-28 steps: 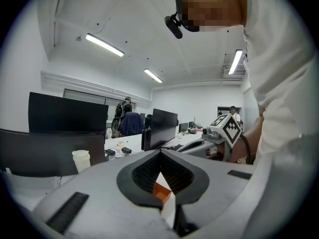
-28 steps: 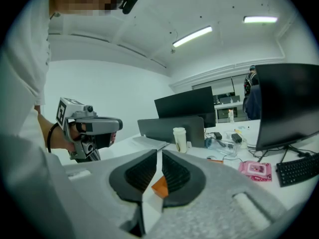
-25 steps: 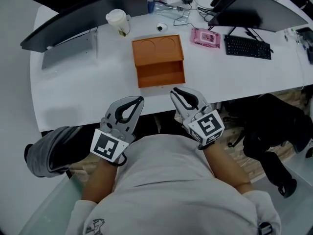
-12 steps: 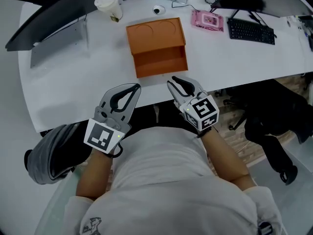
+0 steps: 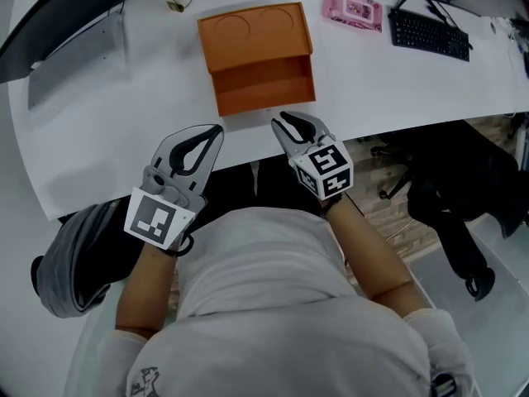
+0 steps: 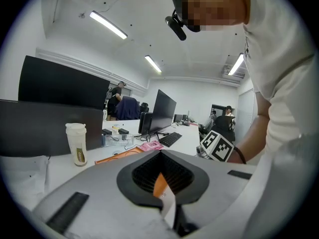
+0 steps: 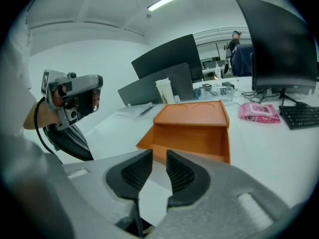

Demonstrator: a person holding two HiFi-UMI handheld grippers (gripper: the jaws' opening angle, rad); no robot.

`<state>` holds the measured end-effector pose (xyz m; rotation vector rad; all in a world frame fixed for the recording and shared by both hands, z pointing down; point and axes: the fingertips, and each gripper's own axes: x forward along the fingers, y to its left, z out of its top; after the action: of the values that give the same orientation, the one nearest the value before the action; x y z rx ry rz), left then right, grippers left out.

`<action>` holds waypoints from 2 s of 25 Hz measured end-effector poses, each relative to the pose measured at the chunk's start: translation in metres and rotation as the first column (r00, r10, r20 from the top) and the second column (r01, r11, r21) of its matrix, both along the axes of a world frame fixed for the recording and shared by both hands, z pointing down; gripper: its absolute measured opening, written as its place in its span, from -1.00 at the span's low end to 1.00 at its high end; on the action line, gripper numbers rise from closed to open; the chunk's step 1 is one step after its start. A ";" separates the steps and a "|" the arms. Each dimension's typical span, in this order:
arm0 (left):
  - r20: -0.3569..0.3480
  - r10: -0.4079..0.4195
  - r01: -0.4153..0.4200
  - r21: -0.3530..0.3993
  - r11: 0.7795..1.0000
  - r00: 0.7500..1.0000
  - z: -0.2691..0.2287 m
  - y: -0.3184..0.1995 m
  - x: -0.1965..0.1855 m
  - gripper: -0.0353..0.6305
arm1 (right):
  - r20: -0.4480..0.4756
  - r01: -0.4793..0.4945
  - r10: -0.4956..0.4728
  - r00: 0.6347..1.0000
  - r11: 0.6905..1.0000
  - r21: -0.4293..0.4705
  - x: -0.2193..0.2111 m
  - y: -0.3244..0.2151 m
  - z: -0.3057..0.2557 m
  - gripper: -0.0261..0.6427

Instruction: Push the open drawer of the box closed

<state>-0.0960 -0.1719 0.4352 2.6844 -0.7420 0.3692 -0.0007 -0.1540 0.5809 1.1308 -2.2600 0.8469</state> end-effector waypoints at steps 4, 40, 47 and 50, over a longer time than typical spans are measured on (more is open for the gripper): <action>0.017 0.020 -0.020 -0.015 1.000 1.000 0.019 0.002 0.002 -0.90 | -0.010 -0.003 0.002 1.000 0.999 -0.048 0.004 0.005 0.022 -0.66; -0.006 0.009 -0.010 -0.114 0.993 1.000 0.075 -0.004 0.002 -0.90 | -0.063 -0.019 0.007 0.998 0.982 -0.187 -0.008 -0.003 0.106 -0.72; -0.013 -0.002 0.000 -0.111 0.994 1.000 0.072 -0.005 0.001 -0.90 | -0.079 -0.007 -0.008 0.997 0.984 -0.178 -0.008 -0.003 0.103 -0.73; -0.013 -0.007 0.005 -0.110 0.994 1.000 0.070 -0.006 0.000 -0.90 | -0.087 0.001 -0.016 0.996 0.985 -0.174 -0.008 -0.003 0.102 -0.73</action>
<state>-0.0964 -0.1778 0.5051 2.5782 -0.7044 0.3789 -0.0084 -0.1573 0.6828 1.0567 -2.0737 0.9515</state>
